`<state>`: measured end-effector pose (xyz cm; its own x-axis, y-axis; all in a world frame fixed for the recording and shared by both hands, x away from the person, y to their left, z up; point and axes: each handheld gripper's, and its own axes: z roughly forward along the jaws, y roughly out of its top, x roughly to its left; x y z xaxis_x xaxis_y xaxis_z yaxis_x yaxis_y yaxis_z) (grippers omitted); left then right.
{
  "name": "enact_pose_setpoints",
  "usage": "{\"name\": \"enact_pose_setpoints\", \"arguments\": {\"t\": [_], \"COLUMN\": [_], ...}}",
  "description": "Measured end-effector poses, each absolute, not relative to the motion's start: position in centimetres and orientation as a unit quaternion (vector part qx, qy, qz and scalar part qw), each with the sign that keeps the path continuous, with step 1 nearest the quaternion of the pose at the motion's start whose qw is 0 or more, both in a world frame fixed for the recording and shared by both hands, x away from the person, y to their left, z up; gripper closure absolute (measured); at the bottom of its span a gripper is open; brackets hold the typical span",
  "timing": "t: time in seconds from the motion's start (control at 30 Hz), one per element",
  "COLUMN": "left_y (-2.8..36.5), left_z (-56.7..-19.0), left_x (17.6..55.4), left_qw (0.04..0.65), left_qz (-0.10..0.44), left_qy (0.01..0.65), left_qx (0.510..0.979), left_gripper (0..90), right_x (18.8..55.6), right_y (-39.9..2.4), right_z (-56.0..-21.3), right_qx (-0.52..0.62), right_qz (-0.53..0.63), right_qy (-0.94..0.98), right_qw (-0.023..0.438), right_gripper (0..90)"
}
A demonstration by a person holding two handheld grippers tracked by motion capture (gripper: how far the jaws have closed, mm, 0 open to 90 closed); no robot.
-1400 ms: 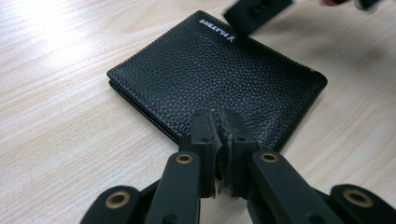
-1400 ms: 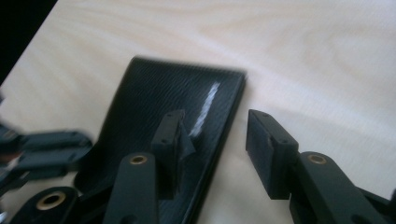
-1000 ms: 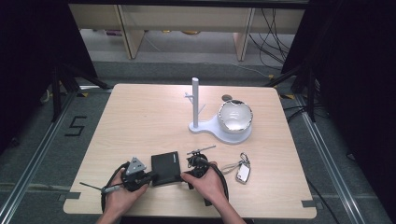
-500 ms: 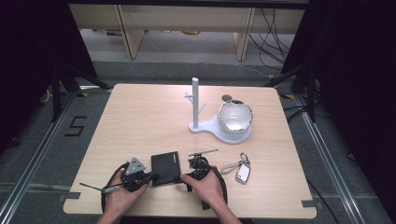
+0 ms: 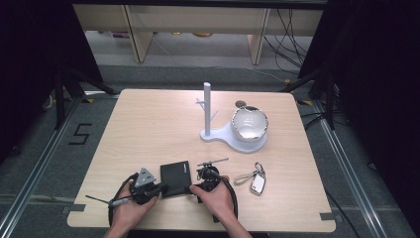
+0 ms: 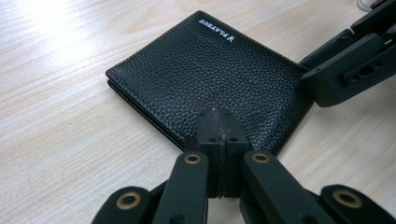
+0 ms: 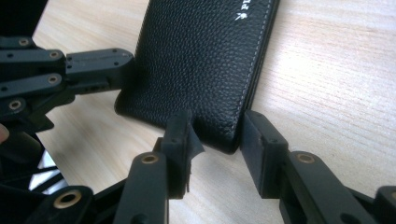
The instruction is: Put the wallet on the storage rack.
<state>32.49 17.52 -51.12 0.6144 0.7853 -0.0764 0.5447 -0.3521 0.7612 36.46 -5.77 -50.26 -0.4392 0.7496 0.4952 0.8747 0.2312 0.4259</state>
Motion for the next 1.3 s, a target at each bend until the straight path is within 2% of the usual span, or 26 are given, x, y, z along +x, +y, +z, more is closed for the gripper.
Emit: {"name": "enact_pose_setpoints", "arguments": {"t": [0.07, 0.17, 0.33, 0.43, 0.6, 0.67, 0.8, 0.93, 0.97, 1.0, 1.13, 1.3], "left_y": [17.5, 17.6, 17.6, 17.7, 17.6, 17.7, 18.0, 17.2, 17.2, 16.5, 15.9, 15.5], "left_z": [-51.1, -51.1, -51.1, -51.1, -51.0, -50.9, -50.2, -49.7, -49.7, -50.1, -50.7, -50.9], "left_x": [32.5, 32.5, 32.6, 32.6, 32.7, 32.7, 32.5, 31.5, 31.5, 31.2, 31.3, 32.0], "left_qw": [0.393, 0.394, 0.397, 0.4, 0.39, 0.391, 0.409, 0.385, 0.385, 0.372, 0.354, 0.347], "left_qz": [0.152, 0.149, 0.148, 0.141, 0.157, 0.16, 0.168, 0.181, 0.181, 0.177, 0.183, 0.191], "left_qy": [0.411, 0.412, 0.413, 0.415, 0.393, 0.382, 0.346, 0.274, 0.274, 0.251, 0.235, 0.22], "left_qx": [0.808, 0.808, 0.806, 0.805, 0.817, 0.822, 0.827, 0.863, 0.863, 0.876, 0.887, 0.891], "left_gripper": [89.5, 89.5, 89.5, 89.4, 88.3, 83.3, 63.6, 47.7, 45.7, 43.8, 43.0, 46.3], "right_x": [36.4, 36.4, 36.3, 36.3, 36.4, 36.4, 36.5, 36.5, 36.5, 36.5, 36.5, 36.6], "right_y": [-5.3, -5.0, -5.3, -5.2, -5.4, -5.3, -5.4, -5.5, -5.5, -5.4, -5.5, -5.5], "right_z": [-49.9, -49.7, -49.9, -49.9, -49.9, -49.9, -49.9, -49.9, -49.9, -49.8, -49.8, -49.9], "right_qx": [-0.507, -0.479, -0.439, -0.429, -0.431, -0.439, -0.444, -0.45, -0.45, -0.455, -0.455, -0.453], "right_qz": [-0.323, -0.31, -0.32, -0.323, -0.322, -0.318, -0.319, -0.317, -0.317, -0.312, -0.312, -0.315], "right_qy": [-0.796, -0.819, -0.838, -0.842, -0.841, -0.839, -0.835, -0.832, -0.832, -0.831, -0.831, -0.832], "right_qw": [0.078, 0.061, 0.048, 0.054, 0.049, 0.052, 0.058, 0.065, 0.065, 0.068, 0.067, 0.067], "right_gripper": [62.6, 64.6, 64.0, 62.3, 65.9, 66.2, 66.0, 66.0, 66.0, 66.0, 66.1, 67.1]}}
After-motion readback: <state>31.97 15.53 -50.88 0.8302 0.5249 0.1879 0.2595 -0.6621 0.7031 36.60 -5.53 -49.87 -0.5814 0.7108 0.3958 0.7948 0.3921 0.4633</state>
